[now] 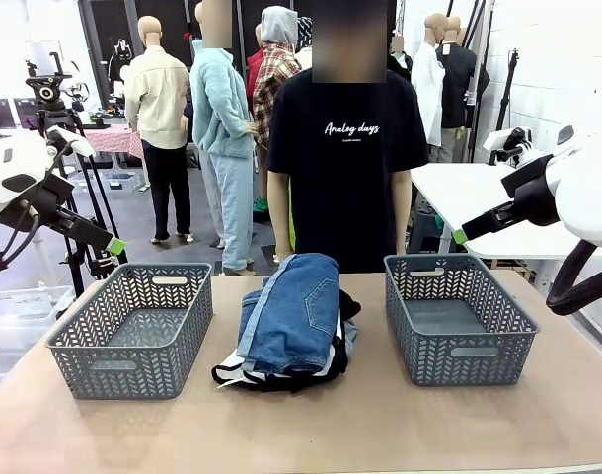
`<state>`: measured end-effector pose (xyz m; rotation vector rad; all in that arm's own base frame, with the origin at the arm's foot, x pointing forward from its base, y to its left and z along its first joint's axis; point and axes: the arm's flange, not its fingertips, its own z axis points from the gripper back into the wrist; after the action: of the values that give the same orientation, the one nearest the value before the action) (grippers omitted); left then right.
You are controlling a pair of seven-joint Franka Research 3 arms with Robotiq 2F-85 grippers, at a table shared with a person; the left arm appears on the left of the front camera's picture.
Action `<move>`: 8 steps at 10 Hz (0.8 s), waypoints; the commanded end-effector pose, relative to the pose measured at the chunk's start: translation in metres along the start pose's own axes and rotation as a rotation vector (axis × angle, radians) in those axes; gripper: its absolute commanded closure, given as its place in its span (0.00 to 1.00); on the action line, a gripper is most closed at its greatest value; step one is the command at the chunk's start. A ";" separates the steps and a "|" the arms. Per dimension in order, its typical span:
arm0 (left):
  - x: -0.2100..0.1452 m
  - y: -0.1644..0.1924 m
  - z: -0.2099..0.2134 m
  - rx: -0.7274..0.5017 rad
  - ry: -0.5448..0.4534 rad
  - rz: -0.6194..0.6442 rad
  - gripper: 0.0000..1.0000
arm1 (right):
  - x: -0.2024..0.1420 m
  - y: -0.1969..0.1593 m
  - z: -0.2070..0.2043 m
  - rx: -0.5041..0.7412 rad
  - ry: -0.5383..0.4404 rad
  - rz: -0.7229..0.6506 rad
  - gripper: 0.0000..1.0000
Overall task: Sort the tops and bottoms.
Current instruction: Lift clothes from the center of the table with your left hand.
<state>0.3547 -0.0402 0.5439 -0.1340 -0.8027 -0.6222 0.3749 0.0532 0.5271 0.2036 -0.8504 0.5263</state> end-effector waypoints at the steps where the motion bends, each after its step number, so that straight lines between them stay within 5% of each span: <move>1: -0.001 0.002 0.002 0.003 -0.001 -0.001 0.00 | 0.000 0.000 -0.001 0.000 -0.011 -0.007 0.00; 5: 0.008 -0.007 -0.003 -0.025 -0.004 -0.015 0.00 | 0.000 0.000 -0.001 0.000 -0.011 -0.007 0.00; 8: 0.056 -0.060 -0.030 -0.135 0.017 -0.115 0.00 | 0.000 0.000 -0.001 0.000 -0.011 -0.007 0.00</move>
<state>0.3523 -0.1056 0.5495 -0.1591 -0.7851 -0.7568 0.3749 0.0537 0.5275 0.2030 -0.8510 0.5274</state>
